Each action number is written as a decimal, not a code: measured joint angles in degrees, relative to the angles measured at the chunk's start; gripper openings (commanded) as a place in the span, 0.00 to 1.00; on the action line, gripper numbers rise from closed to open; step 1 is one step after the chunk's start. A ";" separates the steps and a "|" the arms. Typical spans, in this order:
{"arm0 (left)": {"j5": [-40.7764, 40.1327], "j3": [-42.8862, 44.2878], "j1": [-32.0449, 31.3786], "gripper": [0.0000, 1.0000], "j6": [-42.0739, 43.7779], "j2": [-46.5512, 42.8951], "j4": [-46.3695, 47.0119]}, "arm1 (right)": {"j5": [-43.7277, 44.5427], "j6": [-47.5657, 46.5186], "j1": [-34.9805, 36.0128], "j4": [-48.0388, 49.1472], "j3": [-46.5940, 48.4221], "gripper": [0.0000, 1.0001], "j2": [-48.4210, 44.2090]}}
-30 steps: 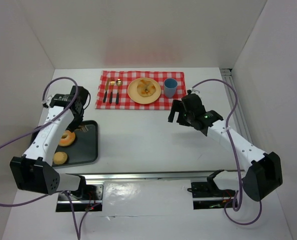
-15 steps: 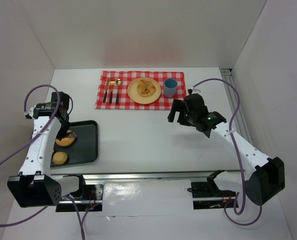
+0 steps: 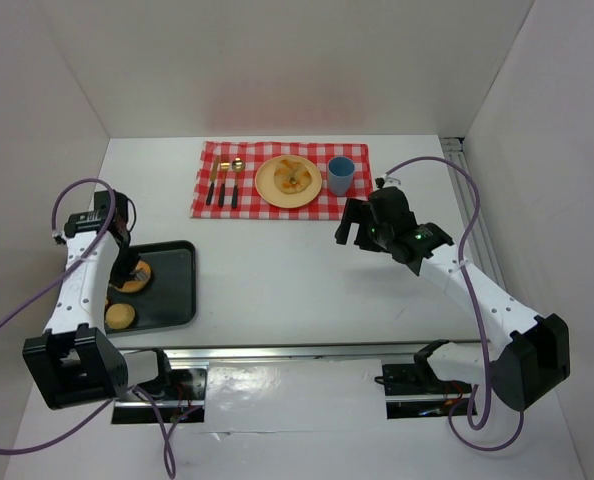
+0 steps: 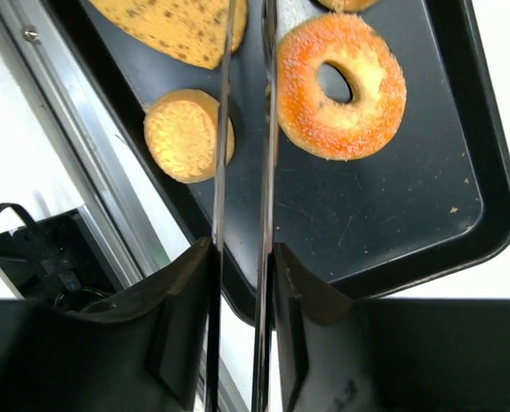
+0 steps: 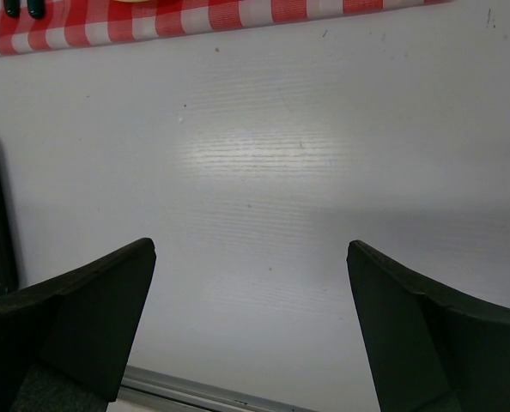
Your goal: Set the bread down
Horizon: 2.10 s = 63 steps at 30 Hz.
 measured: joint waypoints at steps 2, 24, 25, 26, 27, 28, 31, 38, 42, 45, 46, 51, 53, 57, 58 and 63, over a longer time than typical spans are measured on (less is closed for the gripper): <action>0.70 -0.46 0.02 0.53 0.15 0.76 0.70 | -0.02 0.00 0.00 0.00 0.00 1.00 0.00; 1.14 -2.19 0.33 0.58 0.92 0.87 1.16 | -0.42 -0.42 0.00 0.00 0.00 1.00 0.17; 1.14 -2.19 0.39 0.59 0.92 0.87 1.18 | -0.42 -0.42 0.00 0.02 0.00 1.00 0.20; 1.09 -2.19 0.52 0.61 0.94 0.87 1.14 | -0.44 -0.42 0.00 0.00 0.00 1.00 0.22; 1.05 -2.21 0.72 0.61 0.92 0.87 1.11 | -0.42 -0.42 0.00 0.02 0.00 1.00 0.26; 0.96 -2.23 1.01 0.61 0.90 0.87 1.11 | -0.42 -0.42 0.00 0.02 0.00 1.00 0.28; 0.94 -2.45 1.46 0.61 0.90 0.87 1.16 | -0.44 -0.42 0.00 0.02 0.00 1.00 0.33; 0.90 -3.63 2.21 0.57 0.96 0.90 1.27 | -0.52 -0.44 0.00 0.04 0.00 1.00 0.46; 0.50 -3.98 2.62 0.53 0.90 1.55 1.27 | -0.59 -0.42 0.00 0.04 0.00 1.00 0.81; 0.26 -3.98 2.97 0.50 0.66 1.99 1.22 | -0.66 -0.44 0.00 0.07 0.00 1.00 0.81; 0.20 -3.98 3.04 0.44 0.48 2.01 1.16 | -0.66 -0.42 0.00 0.04 0.00 1.00 0.81; 0.13 -3.96 3.13 0.15 -0.33 2.01 0.94 | -0.81 -0.42 0.00 0.09 0.00 1.00 0.81; 0.17 -3.85 3.21 0.03 -0.26 1.95 0.72 | -0.94 -0.42 0.00 0.09 0.00 1.00 0.81; 0.68 -2.29 3.23 0.00 -0.07 1.51 0.22 | -1.31 -0.42 0.00 0.09 0.02 1.00 0.81; 0.87 -1.79 3.23 0.00 -0.07 1.22 0.11 | -1.40 -0.42 0.00 0.09 0.02 1.00 0.81; 1.64 2.45 2.64 0.00 0.07 -0.04 -1.27 | -1.51 -0.42 0.00 0.09 0.02 1.00 0.81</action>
